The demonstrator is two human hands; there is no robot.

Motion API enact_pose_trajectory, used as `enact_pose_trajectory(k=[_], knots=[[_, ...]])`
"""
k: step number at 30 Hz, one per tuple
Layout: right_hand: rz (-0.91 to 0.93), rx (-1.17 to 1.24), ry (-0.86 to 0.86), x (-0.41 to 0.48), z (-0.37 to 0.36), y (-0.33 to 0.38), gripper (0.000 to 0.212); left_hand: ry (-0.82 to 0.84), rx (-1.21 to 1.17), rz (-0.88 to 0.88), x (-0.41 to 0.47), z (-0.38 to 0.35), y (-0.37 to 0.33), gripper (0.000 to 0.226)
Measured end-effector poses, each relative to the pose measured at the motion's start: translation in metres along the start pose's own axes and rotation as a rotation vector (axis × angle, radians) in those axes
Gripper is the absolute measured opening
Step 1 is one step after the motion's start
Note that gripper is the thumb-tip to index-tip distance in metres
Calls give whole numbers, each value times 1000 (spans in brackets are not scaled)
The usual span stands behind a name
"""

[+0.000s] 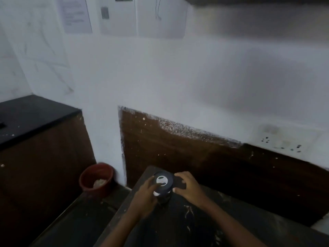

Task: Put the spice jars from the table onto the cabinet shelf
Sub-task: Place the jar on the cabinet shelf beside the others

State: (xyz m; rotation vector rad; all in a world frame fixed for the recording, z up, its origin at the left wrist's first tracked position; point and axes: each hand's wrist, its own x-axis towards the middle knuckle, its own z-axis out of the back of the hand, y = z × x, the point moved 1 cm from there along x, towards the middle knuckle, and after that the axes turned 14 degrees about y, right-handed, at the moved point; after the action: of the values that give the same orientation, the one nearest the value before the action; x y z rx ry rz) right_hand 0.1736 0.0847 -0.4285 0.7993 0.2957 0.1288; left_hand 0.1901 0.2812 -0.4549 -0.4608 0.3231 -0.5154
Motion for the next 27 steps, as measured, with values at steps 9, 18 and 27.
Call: enact_pose_trajectory(k=[9,18,27], knots=[[-91,92,-137,52,-70,-24,65,63,35,24,-10,-31,35,71],[-60,60,-196,23,-52,-28,26,5,-140,41,-43,-19,33,80],[58,371,147,-132,52,-19,28,128,-100,-259,-94,-5,-49,118]])
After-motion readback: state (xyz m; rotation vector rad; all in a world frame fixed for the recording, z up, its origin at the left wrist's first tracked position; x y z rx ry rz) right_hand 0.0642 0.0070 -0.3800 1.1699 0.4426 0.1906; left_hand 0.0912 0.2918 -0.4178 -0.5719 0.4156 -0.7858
